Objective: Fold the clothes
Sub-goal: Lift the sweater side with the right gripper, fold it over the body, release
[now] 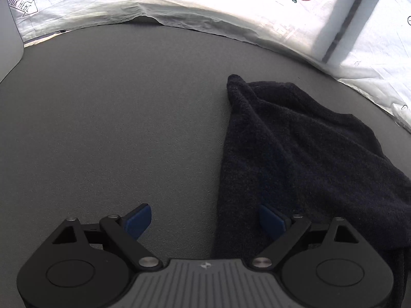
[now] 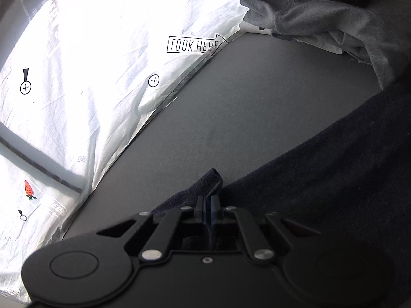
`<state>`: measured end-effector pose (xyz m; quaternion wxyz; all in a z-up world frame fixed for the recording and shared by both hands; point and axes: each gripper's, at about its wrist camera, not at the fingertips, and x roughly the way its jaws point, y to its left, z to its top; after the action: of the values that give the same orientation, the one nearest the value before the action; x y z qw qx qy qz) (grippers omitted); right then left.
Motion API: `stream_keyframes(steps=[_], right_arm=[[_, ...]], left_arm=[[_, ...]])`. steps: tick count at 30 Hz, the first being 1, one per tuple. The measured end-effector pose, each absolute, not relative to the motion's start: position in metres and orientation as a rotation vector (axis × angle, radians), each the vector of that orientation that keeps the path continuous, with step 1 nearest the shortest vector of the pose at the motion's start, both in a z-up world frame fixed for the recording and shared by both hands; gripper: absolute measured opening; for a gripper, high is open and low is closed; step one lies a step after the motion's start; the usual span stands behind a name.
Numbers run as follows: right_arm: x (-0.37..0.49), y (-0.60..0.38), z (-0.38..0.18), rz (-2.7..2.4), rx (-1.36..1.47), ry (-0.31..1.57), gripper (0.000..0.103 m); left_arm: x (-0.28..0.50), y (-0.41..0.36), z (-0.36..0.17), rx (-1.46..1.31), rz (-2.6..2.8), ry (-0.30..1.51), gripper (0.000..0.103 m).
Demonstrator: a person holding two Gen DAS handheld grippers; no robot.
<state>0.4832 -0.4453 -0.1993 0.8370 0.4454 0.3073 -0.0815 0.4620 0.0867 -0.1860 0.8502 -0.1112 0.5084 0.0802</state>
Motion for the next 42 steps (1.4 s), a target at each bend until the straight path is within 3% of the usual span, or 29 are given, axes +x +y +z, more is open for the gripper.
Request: stream_keyframes(steps=[4, 10, 42], right_arm=[[0.449, -0.443, -0.199, -0.092, 1.262, 0.497, 0.003], [0.402, -0.413, -0.196, 0.028, 1.466, 0.398, 0.003], [0.284, -0.255, -0.163, 0.398, 1.138, 0.739, 0.003]], left_arm=[[0.434, 0.082, -0.180, -0.250, 0.160, 1.078, 0.092], [0.390, 0.065, -0.170, -0.227, 0.104, 1.073, 0.092], [0.267, 0.050, -0.163, -0.086, -0.004, 1.152, 0.093]])
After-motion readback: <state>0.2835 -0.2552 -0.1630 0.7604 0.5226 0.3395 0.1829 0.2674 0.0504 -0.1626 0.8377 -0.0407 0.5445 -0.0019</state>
